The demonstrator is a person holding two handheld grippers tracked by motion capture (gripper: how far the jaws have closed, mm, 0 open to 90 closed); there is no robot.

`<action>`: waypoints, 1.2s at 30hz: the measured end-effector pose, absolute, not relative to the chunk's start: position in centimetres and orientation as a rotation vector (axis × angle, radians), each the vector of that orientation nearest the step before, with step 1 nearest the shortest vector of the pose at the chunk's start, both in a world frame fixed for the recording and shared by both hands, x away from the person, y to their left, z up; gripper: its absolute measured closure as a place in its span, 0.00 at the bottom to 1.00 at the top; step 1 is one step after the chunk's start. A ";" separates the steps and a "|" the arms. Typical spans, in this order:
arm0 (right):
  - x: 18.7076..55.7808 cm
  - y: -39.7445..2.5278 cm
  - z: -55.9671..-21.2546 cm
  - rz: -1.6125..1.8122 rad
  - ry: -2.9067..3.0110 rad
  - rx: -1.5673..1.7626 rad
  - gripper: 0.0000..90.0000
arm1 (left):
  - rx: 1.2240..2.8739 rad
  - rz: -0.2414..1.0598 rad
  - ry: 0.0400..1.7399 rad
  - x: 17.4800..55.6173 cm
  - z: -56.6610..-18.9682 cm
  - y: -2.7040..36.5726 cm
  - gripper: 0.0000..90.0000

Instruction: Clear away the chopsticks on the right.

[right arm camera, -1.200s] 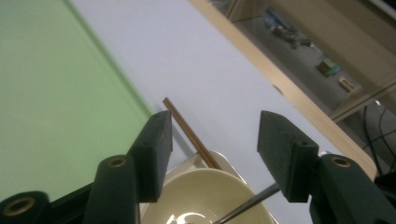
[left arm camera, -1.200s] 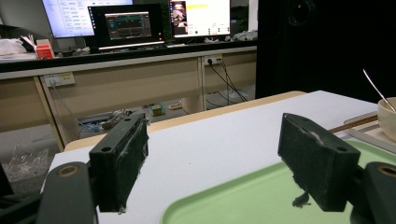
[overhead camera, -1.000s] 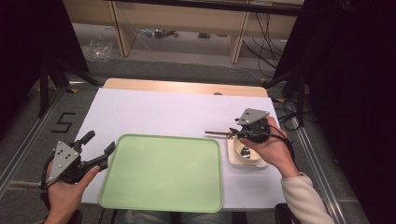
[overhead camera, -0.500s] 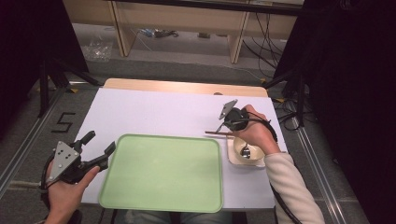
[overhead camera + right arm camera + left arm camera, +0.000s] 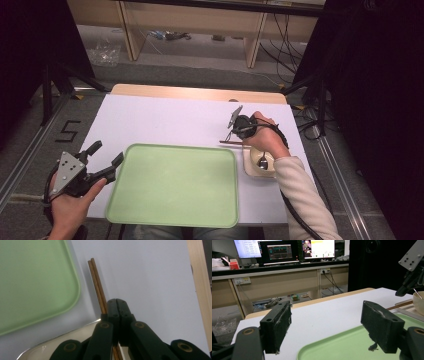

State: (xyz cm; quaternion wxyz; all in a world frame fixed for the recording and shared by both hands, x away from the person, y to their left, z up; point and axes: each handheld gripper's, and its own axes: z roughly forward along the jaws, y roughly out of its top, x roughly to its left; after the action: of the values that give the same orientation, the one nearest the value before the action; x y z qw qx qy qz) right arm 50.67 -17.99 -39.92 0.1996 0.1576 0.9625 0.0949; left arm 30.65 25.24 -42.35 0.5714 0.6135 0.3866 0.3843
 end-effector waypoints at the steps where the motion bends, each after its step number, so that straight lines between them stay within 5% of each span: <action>1: 50.7 -17.9 -40.0 0.258 2.686 0.443 1.00 | 1.439 0.901 0.907 30.6 -42.4 25.2 0.27; 36: 52.3 -17.2 -42.4 0.046 2.788 0.359 1.00 | 1.436 0.903 0.910 30.5 -42.4 25.3 0.27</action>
State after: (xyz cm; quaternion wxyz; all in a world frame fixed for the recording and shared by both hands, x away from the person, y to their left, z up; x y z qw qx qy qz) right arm 52.29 -17.23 -42.43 0.1642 0.1260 0.9782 0.0163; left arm 30.54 25.27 -42.39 0.5715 0.6122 0.3877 0.3850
